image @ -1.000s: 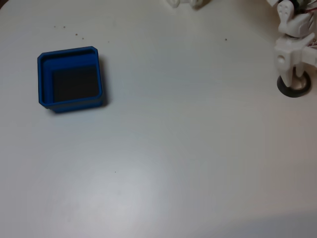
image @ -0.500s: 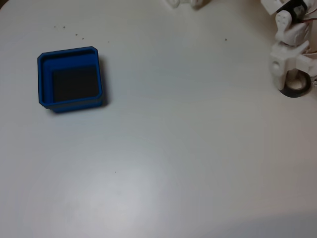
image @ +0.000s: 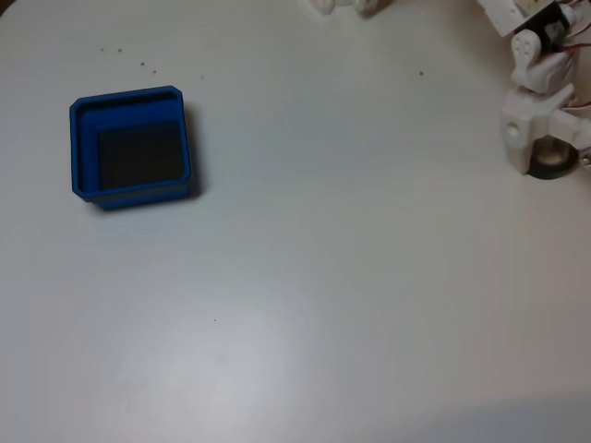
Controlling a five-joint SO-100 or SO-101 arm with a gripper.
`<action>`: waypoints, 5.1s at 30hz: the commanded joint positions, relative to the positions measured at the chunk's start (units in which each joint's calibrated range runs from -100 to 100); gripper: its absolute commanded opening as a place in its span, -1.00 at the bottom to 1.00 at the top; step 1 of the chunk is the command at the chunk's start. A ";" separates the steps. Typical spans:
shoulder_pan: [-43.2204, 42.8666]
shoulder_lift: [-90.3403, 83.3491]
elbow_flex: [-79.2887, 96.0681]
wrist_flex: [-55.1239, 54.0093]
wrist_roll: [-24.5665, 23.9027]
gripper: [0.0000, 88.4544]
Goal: Pick the black tape roll and drop it in the blue box
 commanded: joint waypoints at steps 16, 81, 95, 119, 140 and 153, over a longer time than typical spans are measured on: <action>0.34 0.22 -2.79 -0.68 -0.11 -0.68; 65.12 -36.82 -2.61 26.79 0.32 -0.99; 91.79 -36.15 -2.43 26.79 0.15 -0.99; 94.82 -20.68 -2.61 6.66 0.15 -0.99; 97.26 -13.91 -2.70 0.72 0.67 -0.99; 97.36 -11.65 -2.25 -2.41 0.85 -0.99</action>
